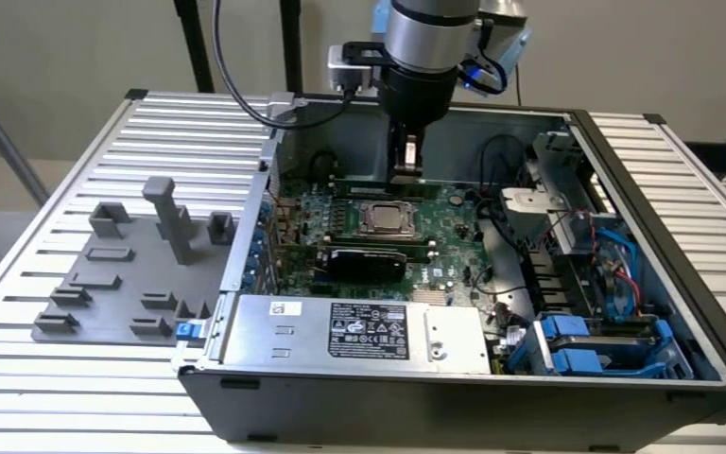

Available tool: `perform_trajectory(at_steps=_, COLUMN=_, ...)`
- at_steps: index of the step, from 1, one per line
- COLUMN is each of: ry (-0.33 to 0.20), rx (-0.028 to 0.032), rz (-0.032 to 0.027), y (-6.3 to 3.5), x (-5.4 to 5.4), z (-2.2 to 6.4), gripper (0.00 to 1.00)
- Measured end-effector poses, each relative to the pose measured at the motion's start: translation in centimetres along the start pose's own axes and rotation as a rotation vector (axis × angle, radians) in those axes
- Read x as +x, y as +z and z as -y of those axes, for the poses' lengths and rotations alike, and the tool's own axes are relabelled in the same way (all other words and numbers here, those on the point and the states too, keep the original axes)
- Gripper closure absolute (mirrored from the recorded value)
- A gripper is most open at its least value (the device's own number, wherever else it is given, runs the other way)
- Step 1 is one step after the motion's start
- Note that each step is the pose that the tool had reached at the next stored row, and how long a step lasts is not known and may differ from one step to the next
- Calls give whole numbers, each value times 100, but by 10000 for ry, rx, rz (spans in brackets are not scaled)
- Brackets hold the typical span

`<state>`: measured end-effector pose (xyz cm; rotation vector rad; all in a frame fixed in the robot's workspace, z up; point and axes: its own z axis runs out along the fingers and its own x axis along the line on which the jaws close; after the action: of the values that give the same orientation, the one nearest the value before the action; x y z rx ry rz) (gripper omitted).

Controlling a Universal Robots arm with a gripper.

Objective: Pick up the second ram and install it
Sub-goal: 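Insert the second ram into the second slot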

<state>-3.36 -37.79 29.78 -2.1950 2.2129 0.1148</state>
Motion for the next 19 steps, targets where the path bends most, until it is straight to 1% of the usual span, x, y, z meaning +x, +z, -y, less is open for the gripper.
perform_trajectory(at_steps=3, ry=-9, rx=109, rz=0, y=49, x=4, z=-11, gripper=100)
perform_trajectory(at_steps=4, ry=-11, rx=136, rz=1, y=66, x=5, z=-16, gripper=100)
perform_trajectory(at_steps=5, ry=-11, rx=146, rz=0, y=84, x=7, z=-24, gripper=100)
perform_trajectory(at_steps=9, ry=-10, rx=149, rz=-1, y=158, x=12, z=-23, gripper=100)
perform_trajectory(at_steps=14, ry=-4, rx=149, rz=-18, y=248, x=20, z=-20, gripper=100)
perform_trajectory(at_steps=19, ry=-3, rx=149, rz=-53, y=329, x=42, z=-17, gripper=100)
